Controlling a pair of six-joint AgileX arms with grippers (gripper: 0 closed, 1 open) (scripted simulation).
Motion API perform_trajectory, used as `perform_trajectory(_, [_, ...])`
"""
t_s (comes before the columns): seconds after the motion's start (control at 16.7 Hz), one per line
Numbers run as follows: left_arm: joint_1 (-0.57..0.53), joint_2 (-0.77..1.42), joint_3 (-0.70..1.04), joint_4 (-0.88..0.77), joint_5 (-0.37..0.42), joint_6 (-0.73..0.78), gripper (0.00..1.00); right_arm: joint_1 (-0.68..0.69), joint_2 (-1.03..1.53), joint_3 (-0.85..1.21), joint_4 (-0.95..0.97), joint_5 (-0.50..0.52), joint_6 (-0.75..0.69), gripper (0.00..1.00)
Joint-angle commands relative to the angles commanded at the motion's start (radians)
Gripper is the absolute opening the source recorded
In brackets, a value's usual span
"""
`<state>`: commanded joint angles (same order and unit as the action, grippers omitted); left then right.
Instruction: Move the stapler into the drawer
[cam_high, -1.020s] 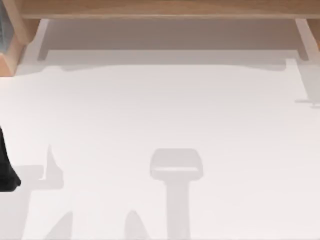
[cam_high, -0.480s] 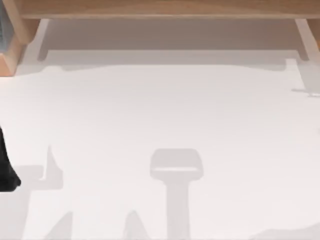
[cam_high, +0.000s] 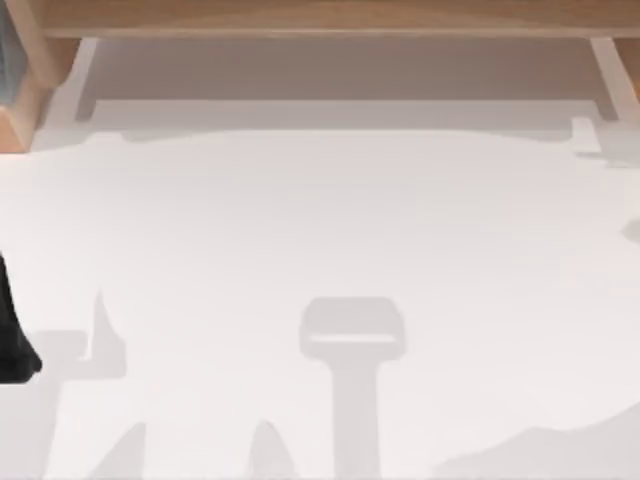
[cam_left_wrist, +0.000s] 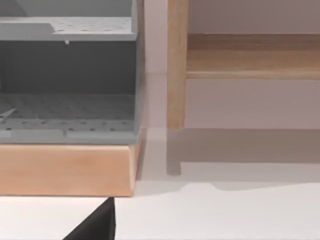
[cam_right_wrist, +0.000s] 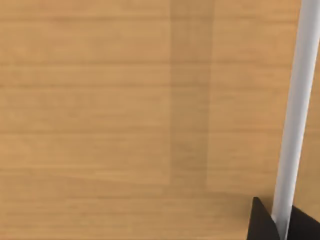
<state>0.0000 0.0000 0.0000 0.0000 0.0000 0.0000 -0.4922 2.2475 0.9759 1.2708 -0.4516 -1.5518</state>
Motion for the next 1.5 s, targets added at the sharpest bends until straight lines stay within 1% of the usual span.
perform_trajectory(0.24, [0.0, 0.0, 0.0, 0.0, 0.0, 0.0, 1.0, 0.007, 0.028, 0.037, -0.033, 0.011, 0.0, 0.0])
perform_trajectory(0.48, [0.0, 0.0, 0.0, 0.0, 0.0, 0.0, 1.0, 0.035, 0.084, 0.211, -0.104, 0.041, -0.001, 0.0])
perform_trajectory(0.6, [0.0, 0.0, 0.0, 0.0, 0.0, 0.0, 1.0, 0.051, 0.114, 0.266, -0.145, 0.058, 0.0, 0.0])
perform_trajectory(0.9, [0.0, 0.0, 0.0, 0.0, 0.0, 0.0, 1.0, 0.058, 0.125, 0.279, -0.157, 0.064, 0.001, 0.0])
perform_trajectory(1.5, [0.0, 0.0, 0.0, 0.0, 0.0, 0.0, 1.0, 0.058, 0.125, 0.279, -0.157, 0.064, 0.001, 0.75])
